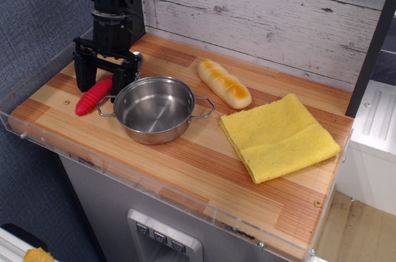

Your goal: PICK UP THE SPOON AND PUT ON THE YELLOW TOWEL ANTHOER TABLE

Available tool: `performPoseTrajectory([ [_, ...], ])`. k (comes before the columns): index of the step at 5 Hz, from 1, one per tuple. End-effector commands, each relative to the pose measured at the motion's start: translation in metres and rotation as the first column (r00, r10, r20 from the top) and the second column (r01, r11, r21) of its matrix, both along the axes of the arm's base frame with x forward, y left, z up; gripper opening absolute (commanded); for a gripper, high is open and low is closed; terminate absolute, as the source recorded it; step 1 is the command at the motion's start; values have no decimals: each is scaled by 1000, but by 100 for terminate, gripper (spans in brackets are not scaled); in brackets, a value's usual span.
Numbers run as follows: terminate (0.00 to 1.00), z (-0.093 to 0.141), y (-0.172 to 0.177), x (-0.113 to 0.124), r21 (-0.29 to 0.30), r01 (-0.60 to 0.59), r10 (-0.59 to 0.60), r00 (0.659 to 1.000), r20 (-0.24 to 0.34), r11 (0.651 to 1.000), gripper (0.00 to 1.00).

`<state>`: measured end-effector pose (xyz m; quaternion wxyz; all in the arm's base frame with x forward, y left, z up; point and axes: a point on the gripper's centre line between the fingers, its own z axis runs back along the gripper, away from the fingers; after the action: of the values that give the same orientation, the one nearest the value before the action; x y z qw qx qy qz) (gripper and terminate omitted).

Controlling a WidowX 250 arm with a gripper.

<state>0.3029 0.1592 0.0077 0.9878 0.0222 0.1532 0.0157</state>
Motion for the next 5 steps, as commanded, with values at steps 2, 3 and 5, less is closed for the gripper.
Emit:
performPoseTrajectory([
  [2, 0, 12, -9, -9, 49, -3, 2, 1000, 22, 999, 0],
  [3, 0, 17, -13, -8, 79, 10, -12, 1000, 24, 997, 0],
  [5, 0, 34, -25, -5, 116, 63, -71, 995, 67, 991, 0],
])
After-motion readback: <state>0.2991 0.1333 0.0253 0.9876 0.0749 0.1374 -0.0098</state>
